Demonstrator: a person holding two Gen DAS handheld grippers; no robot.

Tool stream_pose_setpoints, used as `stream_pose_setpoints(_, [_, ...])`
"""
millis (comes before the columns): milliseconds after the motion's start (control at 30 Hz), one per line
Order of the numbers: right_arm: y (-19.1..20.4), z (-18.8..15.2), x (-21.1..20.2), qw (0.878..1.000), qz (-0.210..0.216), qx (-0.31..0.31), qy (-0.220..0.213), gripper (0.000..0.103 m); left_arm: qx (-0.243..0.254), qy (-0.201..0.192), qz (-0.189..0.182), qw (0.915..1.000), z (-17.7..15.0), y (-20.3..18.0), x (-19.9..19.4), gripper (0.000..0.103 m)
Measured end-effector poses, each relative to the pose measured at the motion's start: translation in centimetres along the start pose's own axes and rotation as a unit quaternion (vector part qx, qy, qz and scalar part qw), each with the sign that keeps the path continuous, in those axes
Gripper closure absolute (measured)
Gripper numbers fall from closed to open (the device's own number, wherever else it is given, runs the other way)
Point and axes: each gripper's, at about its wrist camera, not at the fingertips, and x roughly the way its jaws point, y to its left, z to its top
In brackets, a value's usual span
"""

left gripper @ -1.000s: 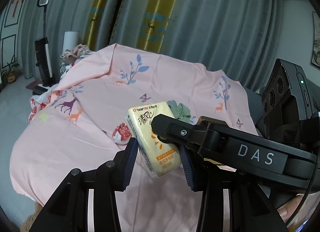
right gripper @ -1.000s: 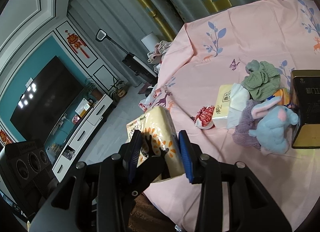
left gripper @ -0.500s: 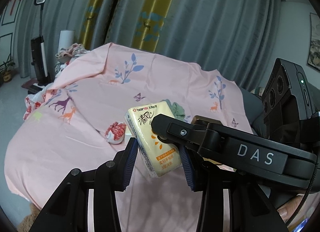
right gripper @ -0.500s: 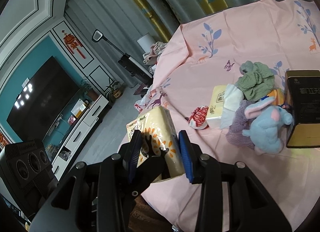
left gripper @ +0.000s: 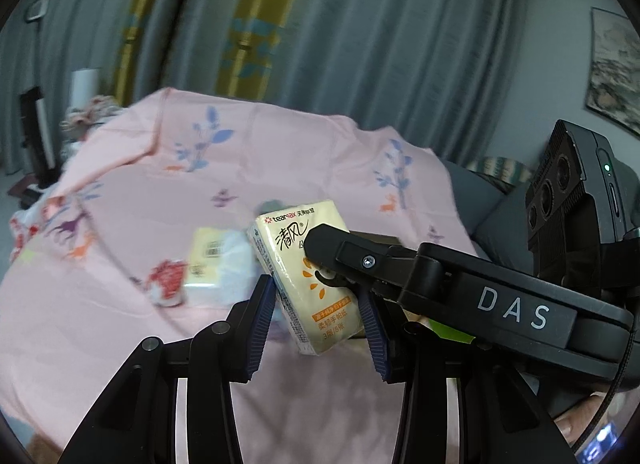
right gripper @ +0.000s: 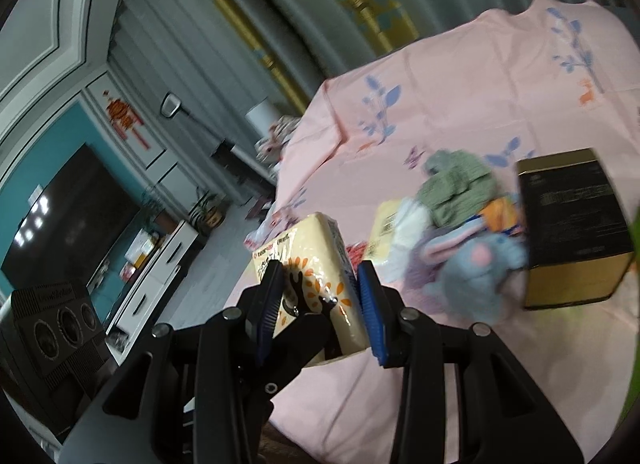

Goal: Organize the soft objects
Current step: 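Carry the tissue pack with both tools into the green-rimmed box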

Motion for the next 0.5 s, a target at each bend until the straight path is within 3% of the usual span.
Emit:
stream_pose_setpoints(233, [-4.7, 1.1, -5.6, 0.995, -0.064, 0.035, -0.069, 0.064, 0.075, 0.03, -0.078, 0.9936, 1.0, -6.7, 3.6, 0.06])
stream_pose_setpoints(500, [-11.5, 0.5, -11.4, 0.974, -0.159, 0.106, -0.119, 0.064, 0.12, 0.098, -0.17, 0.9732, 0.0, -13.5, 9.6, 0.06])
